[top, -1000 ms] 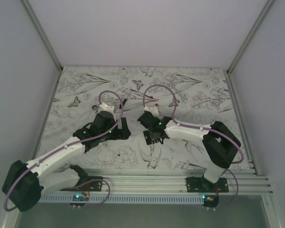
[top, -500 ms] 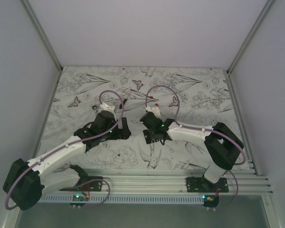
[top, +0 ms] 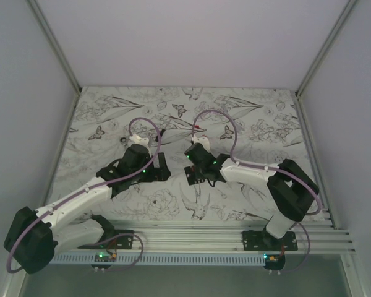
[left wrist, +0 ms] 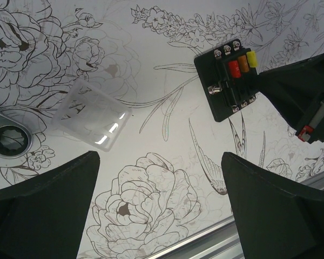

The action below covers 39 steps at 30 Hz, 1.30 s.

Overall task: Snap on the fuse box
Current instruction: Install the fuse at the fuse box base, then pick up the fuse from the center of the board.

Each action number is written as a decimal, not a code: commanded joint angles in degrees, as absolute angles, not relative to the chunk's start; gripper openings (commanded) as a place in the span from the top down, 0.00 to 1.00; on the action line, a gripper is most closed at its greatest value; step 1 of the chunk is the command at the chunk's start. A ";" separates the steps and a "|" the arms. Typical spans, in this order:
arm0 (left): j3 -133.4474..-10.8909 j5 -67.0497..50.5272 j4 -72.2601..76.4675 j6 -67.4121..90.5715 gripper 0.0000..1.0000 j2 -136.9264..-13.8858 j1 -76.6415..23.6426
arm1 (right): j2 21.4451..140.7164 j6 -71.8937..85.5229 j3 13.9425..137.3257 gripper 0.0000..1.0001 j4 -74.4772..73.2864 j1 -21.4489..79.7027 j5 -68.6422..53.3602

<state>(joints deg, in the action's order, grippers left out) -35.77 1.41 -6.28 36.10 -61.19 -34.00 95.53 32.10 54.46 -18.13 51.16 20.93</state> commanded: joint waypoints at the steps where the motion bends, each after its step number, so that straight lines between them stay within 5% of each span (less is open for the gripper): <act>1: -36.69 1.31 -7.71 36.45 0.00 -60.73 -33.57 | 98.56 31.04 54.53 0.98 -28.60 50.98 16.86; 6: -36.71 1.38 -7.73 36.37 0.00 -60.63 -33.57 | 96.21 27.42 61.10 0.68 -30.14 50.98 18.52; 13: -36.65 1.95 -7.79 36.23 0.00 -60.55 -33.57 | 92.62 22.20 66.76 0.53 -28.65 50.36 19.11; 29: -37.41 2.02 -8.87 35.93 0.00 -63.36 -32.52 | 108.16 9.70 76.68 0.59 -13.02 34.28 14.53; 39: -37.78 1.61 -9.23 36.03 0.00 -64.35 -31.93 | 121.29 13.58 88.27 0.59 -12.46 33.08 20.41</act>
<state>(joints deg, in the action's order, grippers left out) -36.62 1.43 -7.55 36.23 -63.77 -32.51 118.67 12.47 83.42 -14.96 33.17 16.73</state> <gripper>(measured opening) 0.997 0.410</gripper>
